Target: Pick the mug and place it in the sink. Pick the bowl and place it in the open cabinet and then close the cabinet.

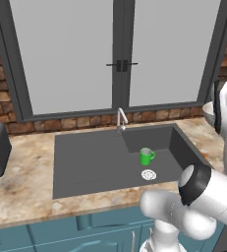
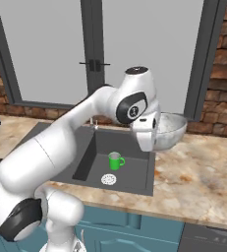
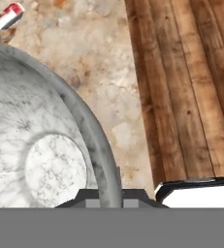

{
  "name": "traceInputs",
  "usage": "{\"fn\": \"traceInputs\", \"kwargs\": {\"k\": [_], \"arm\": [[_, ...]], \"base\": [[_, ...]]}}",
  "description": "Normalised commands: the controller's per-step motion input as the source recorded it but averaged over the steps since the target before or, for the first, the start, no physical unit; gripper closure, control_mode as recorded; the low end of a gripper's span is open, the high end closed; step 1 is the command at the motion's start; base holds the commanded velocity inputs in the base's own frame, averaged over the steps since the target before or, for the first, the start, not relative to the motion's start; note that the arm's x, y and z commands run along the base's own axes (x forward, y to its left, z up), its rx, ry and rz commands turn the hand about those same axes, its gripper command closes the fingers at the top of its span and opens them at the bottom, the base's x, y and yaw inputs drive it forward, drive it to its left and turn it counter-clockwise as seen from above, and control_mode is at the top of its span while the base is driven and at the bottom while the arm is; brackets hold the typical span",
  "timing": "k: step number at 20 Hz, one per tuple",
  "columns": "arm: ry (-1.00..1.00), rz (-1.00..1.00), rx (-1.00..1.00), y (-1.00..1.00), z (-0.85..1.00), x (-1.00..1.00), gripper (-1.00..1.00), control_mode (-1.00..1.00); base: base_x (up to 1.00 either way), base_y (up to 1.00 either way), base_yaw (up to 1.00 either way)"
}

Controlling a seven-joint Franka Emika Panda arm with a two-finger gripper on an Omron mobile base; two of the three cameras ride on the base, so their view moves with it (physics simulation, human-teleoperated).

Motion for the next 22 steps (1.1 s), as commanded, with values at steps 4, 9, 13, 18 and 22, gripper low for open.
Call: {"fn": "traceInputs", "kwargs": {"k": [4, 9, 13, 18, 22], "arm": [[-0.04, 0.07, 0.17, 0.70, 0.05, -0.06, 1.00, -1.00], [-0.06, 0.00, 0.03, 0.69, 0.21, 0.01, 1.00, -1.00], [-0.06, 0.00, 0.00, 0.54, 0.20, 0.00, 1.00, -1.00], [-0.05, 0.00, 0.01, 0.48, 0.04, -0.02, 1.00, -1.00], [-0.05, 0.00, 0.05, 0.41, 0.01, -0.06, 1.00, -1.00]], "base": [[0.00, 0.00, 0.00], [0.00, 0.00, 0.00], [0.00, 0.00, 0.00], [0.00, 0.00, 0.00], [0.00, 0.00, 0.00]]}}
